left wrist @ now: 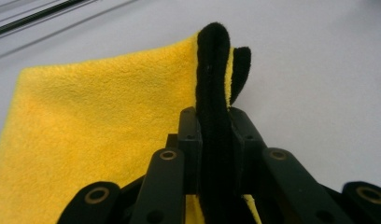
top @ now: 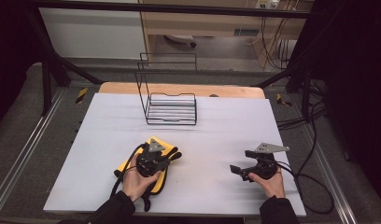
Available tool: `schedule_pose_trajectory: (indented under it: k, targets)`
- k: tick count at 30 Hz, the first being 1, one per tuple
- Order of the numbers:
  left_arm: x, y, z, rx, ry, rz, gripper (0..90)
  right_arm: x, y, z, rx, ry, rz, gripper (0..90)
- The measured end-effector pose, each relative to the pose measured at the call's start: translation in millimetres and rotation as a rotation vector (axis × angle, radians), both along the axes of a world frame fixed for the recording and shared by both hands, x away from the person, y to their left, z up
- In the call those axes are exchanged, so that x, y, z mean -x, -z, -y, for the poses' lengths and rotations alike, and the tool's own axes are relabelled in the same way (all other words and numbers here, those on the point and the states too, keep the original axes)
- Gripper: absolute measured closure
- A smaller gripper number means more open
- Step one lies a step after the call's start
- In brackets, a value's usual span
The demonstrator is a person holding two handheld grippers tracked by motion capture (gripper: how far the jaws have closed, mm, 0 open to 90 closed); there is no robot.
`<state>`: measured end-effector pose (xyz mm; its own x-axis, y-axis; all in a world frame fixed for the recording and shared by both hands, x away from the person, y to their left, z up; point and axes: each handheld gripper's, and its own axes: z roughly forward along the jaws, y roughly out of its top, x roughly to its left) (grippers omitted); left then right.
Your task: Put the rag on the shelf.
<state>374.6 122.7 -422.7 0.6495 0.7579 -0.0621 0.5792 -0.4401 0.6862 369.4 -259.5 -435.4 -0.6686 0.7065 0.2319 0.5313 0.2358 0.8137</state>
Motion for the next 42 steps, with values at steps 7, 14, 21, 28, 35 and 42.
schedule_pose_trajectory:
  k: [7, 14, 21, 28, 35, 42]
  targets:
    - [-3.6, 8.7, -0.1, 0.012, 0.055, -0.017, 62.5, 0.6, -1.9, -4.7, 0.005, 0.004, 0.012, 1.6]
    - [0.6, -11.4, -23.2, 0.028, 0.101, -0.009, 41.0, 1.4, -6.8, -19.8, 0.009, 0.007, 0.017, 2.3]
    - [2.2, -27.1, -82.4, 0.033, 0.064, 0.023, 33.2, 2.1, -13.9, -45.9, 0.019, 0.017, 0.021, 4.5]
    - [0.1, -18.3, -136.8, 0.023, 0.011, 0.012, 39.8, 5.0, -15.5, -83.2, 0.036, 0.020, 0.003, 8.6]
    - [5.5, -1.1, -147.8, 0.029, 0.037, -0.067, 53.0, 7.6, -11.7, -133.8, 0.053, -0.035, -0.023, 13.8]
    - [9.3, 10.0, -144.6, -0.013, 0.053, -0.095, 55.8, 9.6, -3.7, -172.5, 0.042, -0.043, -0.042, 18.5]
